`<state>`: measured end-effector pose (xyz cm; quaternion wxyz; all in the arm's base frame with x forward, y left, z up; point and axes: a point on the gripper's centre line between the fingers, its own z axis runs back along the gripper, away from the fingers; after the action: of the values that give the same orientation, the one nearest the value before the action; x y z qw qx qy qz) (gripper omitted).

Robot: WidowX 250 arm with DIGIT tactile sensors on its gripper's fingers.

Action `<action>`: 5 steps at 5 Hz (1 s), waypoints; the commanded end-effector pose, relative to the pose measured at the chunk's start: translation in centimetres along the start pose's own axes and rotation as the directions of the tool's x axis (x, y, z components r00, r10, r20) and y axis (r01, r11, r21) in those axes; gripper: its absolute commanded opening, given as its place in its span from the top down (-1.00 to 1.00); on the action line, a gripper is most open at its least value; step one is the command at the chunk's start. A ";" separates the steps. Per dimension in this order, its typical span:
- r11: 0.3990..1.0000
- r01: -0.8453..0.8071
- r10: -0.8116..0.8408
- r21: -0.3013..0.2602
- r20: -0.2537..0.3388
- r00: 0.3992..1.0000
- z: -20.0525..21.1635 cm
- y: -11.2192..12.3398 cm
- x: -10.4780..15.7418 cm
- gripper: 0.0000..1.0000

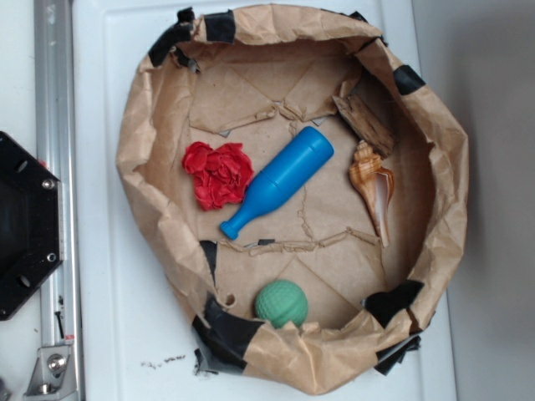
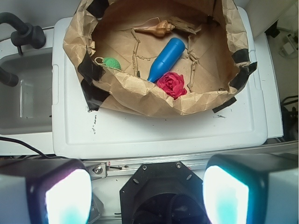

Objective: Grab the blue bottle.

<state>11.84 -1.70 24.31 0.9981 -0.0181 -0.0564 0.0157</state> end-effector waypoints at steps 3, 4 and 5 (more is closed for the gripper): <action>0.983 -0.175 0.164 0.058 0.165 0.973 -7.3 4.2 6.1 -1.00; 0.960 -0.279 0.273 0.006 0.185 0.944 -11.3 6.1 10.4 -1.00; 0.945 -0.328 0.325 -0.003 0.147 0.934 -14.6 6.6 13.6 -1.00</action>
<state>26.16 4.10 9.76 0.9790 -0.0168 -0.0989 0.1773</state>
